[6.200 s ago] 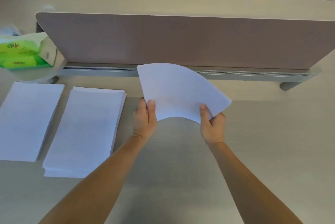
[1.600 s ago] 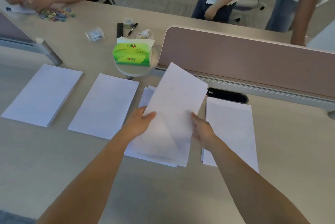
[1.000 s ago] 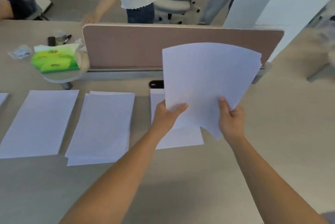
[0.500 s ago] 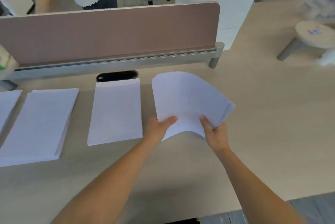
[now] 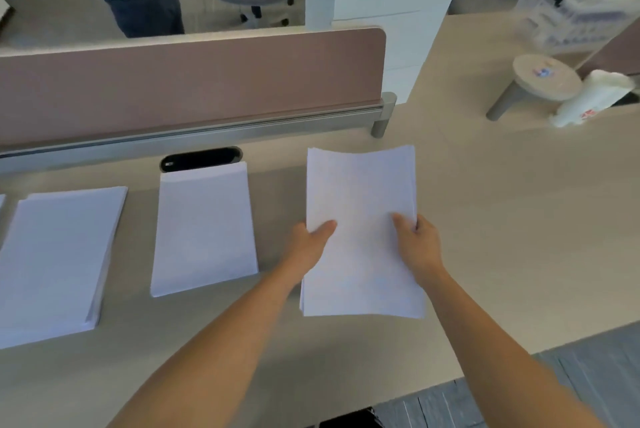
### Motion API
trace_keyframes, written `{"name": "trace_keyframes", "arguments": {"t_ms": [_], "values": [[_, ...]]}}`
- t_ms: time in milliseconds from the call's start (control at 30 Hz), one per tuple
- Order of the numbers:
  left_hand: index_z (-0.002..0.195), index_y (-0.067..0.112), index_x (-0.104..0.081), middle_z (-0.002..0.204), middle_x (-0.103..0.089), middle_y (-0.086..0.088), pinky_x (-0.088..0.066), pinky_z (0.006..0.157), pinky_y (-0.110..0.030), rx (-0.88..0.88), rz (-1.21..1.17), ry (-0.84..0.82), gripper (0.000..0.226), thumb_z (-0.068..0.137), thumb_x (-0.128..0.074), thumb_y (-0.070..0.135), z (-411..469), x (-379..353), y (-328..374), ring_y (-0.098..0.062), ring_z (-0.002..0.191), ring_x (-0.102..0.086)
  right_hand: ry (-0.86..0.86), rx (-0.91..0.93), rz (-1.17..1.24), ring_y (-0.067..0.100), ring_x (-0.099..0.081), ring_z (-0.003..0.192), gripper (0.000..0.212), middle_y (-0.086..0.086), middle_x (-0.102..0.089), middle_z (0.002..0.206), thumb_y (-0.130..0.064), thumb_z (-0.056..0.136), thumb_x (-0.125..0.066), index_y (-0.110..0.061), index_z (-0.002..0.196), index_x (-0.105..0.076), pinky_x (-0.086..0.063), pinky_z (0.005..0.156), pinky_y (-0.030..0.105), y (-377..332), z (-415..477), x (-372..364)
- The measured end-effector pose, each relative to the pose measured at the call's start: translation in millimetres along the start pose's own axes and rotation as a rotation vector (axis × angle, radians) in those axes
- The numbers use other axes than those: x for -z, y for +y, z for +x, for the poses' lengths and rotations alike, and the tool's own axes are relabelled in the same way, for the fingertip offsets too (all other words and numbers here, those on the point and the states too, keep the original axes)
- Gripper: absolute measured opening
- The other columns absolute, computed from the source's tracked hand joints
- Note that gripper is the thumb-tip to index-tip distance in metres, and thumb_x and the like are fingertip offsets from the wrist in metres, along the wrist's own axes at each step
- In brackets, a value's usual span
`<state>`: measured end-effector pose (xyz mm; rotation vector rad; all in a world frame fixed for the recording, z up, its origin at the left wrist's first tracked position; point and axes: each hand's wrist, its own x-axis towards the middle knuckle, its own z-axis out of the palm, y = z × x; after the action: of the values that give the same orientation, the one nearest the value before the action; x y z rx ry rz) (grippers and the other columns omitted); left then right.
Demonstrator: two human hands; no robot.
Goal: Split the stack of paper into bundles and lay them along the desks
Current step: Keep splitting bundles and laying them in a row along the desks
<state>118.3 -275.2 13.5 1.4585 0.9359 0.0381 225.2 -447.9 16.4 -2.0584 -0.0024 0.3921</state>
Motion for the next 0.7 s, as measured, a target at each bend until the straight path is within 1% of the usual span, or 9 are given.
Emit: {"name": "trace_keyframes", "arguments": {"t_ms": [67, 133, 333, 400, 467, 500, 533, 600, 700], "values": [[0.114, 0.011, -0.065, 0.109, -0.067, 0.001, -0.049, 0.091, -0.034, 0.079, -0.064, -0.009, 0.042, 0.086, -0.066, 0.043, 12.0, -12.8, 3.9, -0.02, 0.104, -0.064, -0.007, -0.021, -0.077, 0.024, -0.059, 0.071, 0.031, 0.002, -0.061, 0.077, -0.042, 0.094, -0.054, -0.013, 0.085, -0.062, -0.045, 0.062, 0.033, 1.5, 23.3, 6.6], [0.114, 0.015, -0.063, 0.111, -0.067, 0.0, -0.049, 0.097, -0.039, 0.1, -0.079, -0.012, 0.039, 0.086, -0.065, 0.043, 27.6, -27.4, 8.2, -0.02, 0.104, -0.063, -0.01, -0.03, -0.153, 0.026, -0.054, 0.069, 0.035, 0.002, -0.055, 0.071, -0.041, 0.097, -0.049, -0.015, 0.074, -0.054, -0.041, 0.063, 0.034, 3.3, 51.5, 11.8], [0.106, 0.017, -0.068, 0.104, -0.07, 0.001, -0.052, 0.091, -0.035, 0.117, 0.126, 0.116, 0.036, 0.087, -0.056, 0.044, 88.7, -70.1, 23.6, -0.021, 0.096, -0.066, -0.125, -0.001, -0.254, 0.024, -0.045, 0.065, 0.041, 0.001, -0.044, 0.063, -0.037, 0.1, -0.045, -0.018, 0.064, -0.04, -0.036, 0.063, 0.034, 10.8, 149.5, 7.1], [0.109, 0.012, -0.066, 0.104, -0.068, -0.005, -0.051, 0.085, -0.032, 0.173, 0.249, 0.086, 0.035, 0.091, -0.052, 0.039, 108.2, -82.8, 27.4, -0.023, 0.092, -0.064, -0.157, 0.022, -0.291, 0.024, -0.046, 0.066, 0.04, 0.0, -0.046, 0.063, -0.034, 0.1, -0.044, -0.018, 0.064, -0.041, -0.036, 0.062, 0.033, 16.8, 174.6, 4.4], [0.111, 0.01, -0.062, 0.105, -0.065, -0.009, -0.048, 0.081, -0.033, 0.233, 0.319, 0.01, 0.034, 0.092, -0.048, 0.035, 124.8, -91.6, 30.9, -0.027, 0.093, -0.063, -0.19, 0.014, -0.307, 0.025, -0.049, 0.07, 0.036, 0.002, -0.051, 0.068, -0.033, 0.1, -0.044, -0.017, 0.068, -0.047, -0.037, 0.064, 0.032, 22.3, 194.4, 2.8], [0.103, 0.012, -0.062, 0.097, -0.063, -0.008, -0.046, 0.077, -0.033, 0.238, 0.329, -0.022, 0.029, 0.091, -0.047, 0.034, 131.8, -93.9, 31.4, -0.026, 0.086, -0.062, -0.2, 0.01, -0.327, 0.026, -0.052, 0.074, 0.033, 0.004, -0.055, 0.073, -0.034, 0.1, -0.044, -0.015, 0.073, -0.05, -0.037, 0.067, 0.032, 23.9, 202.2, 2.2], [0.087, 0.013, -0.061, 0.083, -0.059, -0.007, -0.043, 0.07, -0.032, 0.232, 0.34, -0.036, 0.024, 0.09, -0.047, 0.032, 139.2, -94.6, 29.3, -0.024, 0.073, -0.058, -0.208, -0.003, -0.358, 0.029, -0.055, 0.079, 0.032, 0.007, -0.057, 0.08, -0.034, 0.1, -0.044, -0.013, 0.079, -0.054, -0.038, 0.069, 0.031, 25.3, 208.9, 1.4], [0.06, 0.018, -0.043, 0.058, -0.043, -0.001, -0.032, 0.058, -0.029, 0.206, 0.36, -0.042, 0.031, 0.089, -0.048, 0.026, 148.4, -91.8, 26.4, -0.018, 0.053, -0.04, -0.219, -0.046, -0.423, 0.032, -0.061, 0.088, 0.034, 0.011, -0.062, 0.09, -0.037, 0.099, -0.044, -0.008, 0.093, -0.062, -0.042, 0.073, 0.032, 27.1, 218.4, -0.7], [0.059, 0.019, -0.032, 0.058, -0.034, -0.004, -0.021, 0.055, -0.029, 0.184, 0.362, -0.062, 0.035, 0.089, -0.049, 0.024, 148.3, -74.6, 23.6, -0.017, 0.054, -0.033, -0.24, -0.084, -0.618, 0.038, -0.061, 0.107, 0.05, 0.023, -0.066, 0.112, -0.044, 0.098, -0.045, 0.001, 0.112, -0.063, -0.047, 0.087, 0.038, 27.5, 228.8, 3.0]]}}
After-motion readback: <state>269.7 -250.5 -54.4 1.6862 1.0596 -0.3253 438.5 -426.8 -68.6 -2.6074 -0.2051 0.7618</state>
